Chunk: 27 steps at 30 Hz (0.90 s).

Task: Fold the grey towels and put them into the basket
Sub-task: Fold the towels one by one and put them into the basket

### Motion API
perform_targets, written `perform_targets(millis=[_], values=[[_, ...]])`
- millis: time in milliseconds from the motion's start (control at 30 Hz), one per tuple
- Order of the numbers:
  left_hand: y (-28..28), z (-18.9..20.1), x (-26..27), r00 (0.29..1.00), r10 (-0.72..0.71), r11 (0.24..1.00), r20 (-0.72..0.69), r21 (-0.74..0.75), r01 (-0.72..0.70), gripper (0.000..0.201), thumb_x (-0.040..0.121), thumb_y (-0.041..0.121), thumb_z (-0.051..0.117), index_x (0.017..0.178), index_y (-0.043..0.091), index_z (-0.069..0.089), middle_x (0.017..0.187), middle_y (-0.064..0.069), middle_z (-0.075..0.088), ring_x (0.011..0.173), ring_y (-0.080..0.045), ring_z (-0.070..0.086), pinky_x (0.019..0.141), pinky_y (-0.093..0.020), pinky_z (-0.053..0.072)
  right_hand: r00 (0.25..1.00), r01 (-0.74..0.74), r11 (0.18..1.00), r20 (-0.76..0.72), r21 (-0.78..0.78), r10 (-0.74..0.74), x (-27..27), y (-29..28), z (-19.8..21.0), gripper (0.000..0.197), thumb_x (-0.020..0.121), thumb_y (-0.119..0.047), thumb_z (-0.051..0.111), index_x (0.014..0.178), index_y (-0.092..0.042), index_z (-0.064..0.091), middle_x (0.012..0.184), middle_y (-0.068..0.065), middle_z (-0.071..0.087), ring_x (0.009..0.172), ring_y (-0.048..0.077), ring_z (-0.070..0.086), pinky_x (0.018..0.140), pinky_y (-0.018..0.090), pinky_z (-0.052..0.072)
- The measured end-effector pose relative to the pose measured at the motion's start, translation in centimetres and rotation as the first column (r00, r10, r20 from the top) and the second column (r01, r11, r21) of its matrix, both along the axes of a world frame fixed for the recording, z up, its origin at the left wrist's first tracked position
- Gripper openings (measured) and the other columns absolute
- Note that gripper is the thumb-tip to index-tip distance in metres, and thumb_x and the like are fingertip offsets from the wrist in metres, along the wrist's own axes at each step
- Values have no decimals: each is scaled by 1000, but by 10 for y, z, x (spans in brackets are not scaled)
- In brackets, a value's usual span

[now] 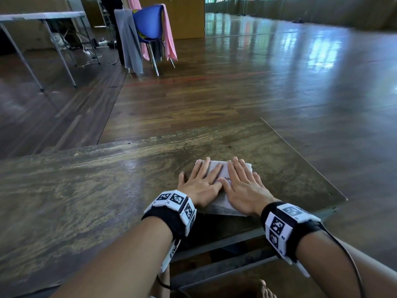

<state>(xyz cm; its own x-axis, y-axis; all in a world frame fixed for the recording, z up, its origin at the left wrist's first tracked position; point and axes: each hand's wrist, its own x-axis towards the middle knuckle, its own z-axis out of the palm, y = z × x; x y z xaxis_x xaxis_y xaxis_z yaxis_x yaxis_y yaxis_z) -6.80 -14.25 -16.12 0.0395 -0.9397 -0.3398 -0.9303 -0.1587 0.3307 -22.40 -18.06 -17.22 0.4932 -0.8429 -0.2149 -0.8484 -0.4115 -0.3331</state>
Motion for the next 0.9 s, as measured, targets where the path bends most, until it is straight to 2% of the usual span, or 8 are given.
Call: perform_targets(millis=[200,333,467,600,733,800,833,900], values=[[-1,1,7,1000,-4,1000,18,11,4,55,102,56,9,151,50,-14,161,16,-27,147,-5,-26,117,-57,-15,997,63,998,-52,12,-63,-2,-3,1,87,97,-71,10,159,-16,-18,165,-5,-27,151,10,-27,125,44,-6],[1,0,15,999,27,1000,18,15,-27,57,100,61,11,149,53,-16,160,19,-28,148,-11,-26,116,-58,-18,991,118,990,-72,78,-112,-6,-6,6,83,99,-67,12,158,-18,-21,164,-6,-31,152,15,-26,126,46,-6],[2,-1,26,993,120,991,-11,63,-119,55,102,57,11,148,54,-19,162,15,-25,148,-17,-29,114,-60,-20,992,114,989,-70,92,-107,-9,-5,8,80,100,-65,10,157,-20,-23,163,-9,-32,151,14,-29,125,46,-8],[1,0,28,991,130,990,-16,61,-128,56,102,58,13,148,55,-17,163,15,-21,148,-20,-28,114,-60,-19,991,127,989,-56,74,-123,-9,-6,8,80,100,-66,11,158,-22,-21,163,-8,-32,151,14,-29,125,47,-7],[0,-2,27,983,181,983,-5,25,-181,63,100,60,17,153,45,-15,164,15,-15,151,-20,-19,116,-59,-13,987,155,986,-52,63,-151,-8,-8,6,81,98,-69,12,158,-27,-21,164,-4,-33,152,16,-27,126,47,-7],[0,-3,25,973,229,973,26,-39,-228,70,98,63,20,157,34,-4,166,12,-7,153,-19,-10,119,-58,-5,984,172,984,-54,56,-169,-7,-8,4,81,97,-71,12,158,-29,-20,164,-1,-32,153,18,-24,125,47,-7],[0,-3,23,965,260,963,39,-89,-256,72,97,64,24,157,28,8,166,9,2,153,-19,-2,120,-57,2,983,181,982,-53,54,-178,-7,-8,3,80,97,-71,12,158,-31,-19,164,1,-32,153,20,-23,125,47,-7],[-1,0,20,944,329,928,32,-198,-316,70,91,66,35,144,20,35,158,1,26,147,-21,20,117,-54,17,981,190,980,-53,54,-187,-6,-8,3,79,96,-71,12,158,-33,-18,165,4,-30,154,22,-21,124,46,-7]])
